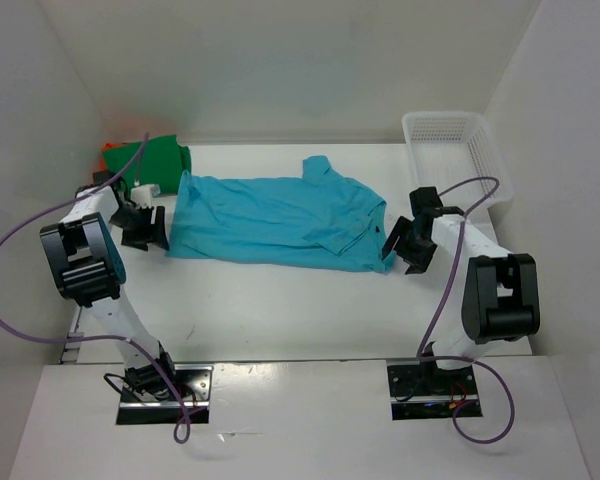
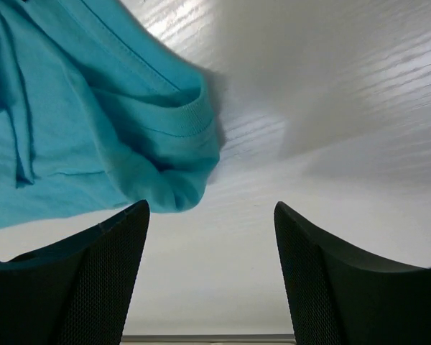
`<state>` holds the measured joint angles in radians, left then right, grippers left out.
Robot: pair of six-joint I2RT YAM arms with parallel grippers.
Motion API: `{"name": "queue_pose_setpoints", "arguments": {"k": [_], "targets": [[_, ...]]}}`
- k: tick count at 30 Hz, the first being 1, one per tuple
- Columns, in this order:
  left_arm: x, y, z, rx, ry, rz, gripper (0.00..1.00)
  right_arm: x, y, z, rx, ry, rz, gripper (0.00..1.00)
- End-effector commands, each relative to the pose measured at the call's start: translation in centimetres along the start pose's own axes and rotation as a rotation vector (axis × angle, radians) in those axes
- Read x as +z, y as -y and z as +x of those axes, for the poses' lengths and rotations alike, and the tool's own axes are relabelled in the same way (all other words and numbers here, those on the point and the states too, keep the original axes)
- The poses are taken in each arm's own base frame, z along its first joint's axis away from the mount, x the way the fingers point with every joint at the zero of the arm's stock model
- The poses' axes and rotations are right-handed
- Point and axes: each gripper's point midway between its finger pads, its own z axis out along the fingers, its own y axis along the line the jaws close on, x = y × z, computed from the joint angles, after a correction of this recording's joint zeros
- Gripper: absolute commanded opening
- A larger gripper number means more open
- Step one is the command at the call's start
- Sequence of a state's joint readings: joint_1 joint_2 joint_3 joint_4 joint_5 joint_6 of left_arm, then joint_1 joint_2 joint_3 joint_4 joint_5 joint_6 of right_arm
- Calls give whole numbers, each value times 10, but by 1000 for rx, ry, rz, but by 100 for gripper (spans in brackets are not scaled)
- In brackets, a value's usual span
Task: Fold and stack the t-shirts
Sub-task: Fold the flattened tshirt in 1/3 of the way
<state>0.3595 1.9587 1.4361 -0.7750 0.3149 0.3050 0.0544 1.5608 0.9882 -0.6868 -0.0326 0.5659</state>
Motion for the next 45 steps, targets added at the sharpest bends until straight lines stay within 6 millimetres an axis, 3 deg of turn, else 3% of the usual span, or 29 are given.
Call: {"name": "queue_pose_setpoints", "arguments": {"k": [1,4,6,10,11,13,15,17,18,21,24,27,28,34,35,36,37,38,39,40,42,43,45], "targets": [[-9,17,11,26,19,68,74,5,-14,4,45,-9,-85,75],[6,29,14,-18,7,162,77,30,-20,5,58,-67,-85,75],[10,21,3,-32,41,130,79,43,-17,7,69,-95,-73,73],[25,15,4,-36,21,110,79,46,-12,16,103,-121,-106,46],[26,18,2,-25,27,110,79,47,-6,16,123,-129,-104,31],[34,21,2,-19,18,127,75,47,-1,22,125,-143,-105,17],[40,24,5,-26,2,135,58,47,2,19,126,-138,-104,1],[45,24,5,-18,-7,125,39,46,5,22,127,-159,-101,0],[48,22,8,-22,-21,117,25,42,3,17,115,-141,-113,0],[45,19,10,-8,-14,113,0,27,2,11,119,-138,-124,0],[22,16,24,35,-30,86,0,2,6,10,112,-139,-129,0],[-12,16,38,99,-43,43,0,-24,7,23,105,-171,-139,0],[-25,23,52,125,-66,43,0,-30,10,29,107,-179,-134,0],[-55,31,120,156,-242,-26,0,-52,31,76,129,-289,-77,0],[-55,31,135,164,-281,-34,2,-57,32,78,128,-285,-79,1],[-59,23,143,178,-319,-83,7,-62,34,83,131,-302,-69,9],[-62,21,151,178,-349,-104,35,-65,32,84,121,-306,-69,22],[-65,15,158,171,-366,-131,54,-66,33,86,123,-314,-65,41],[-69,7,165,176,-408,-180,62,-67,32,84,124,-319,-61,61],[-72,0,168,181,-418,-212,79,-69,33,85,115,-325,-59,65],[-84,-16,163,193,-420,-296,86,-80,31,80,108,-295,-67,73],[-101,-34,145,207,-386,-390,90,-84,35,74,124,-254,-37,80],[-120,-44,116,244,-322,-450,97,-97,32,57,118,-151,-39,81]]}}
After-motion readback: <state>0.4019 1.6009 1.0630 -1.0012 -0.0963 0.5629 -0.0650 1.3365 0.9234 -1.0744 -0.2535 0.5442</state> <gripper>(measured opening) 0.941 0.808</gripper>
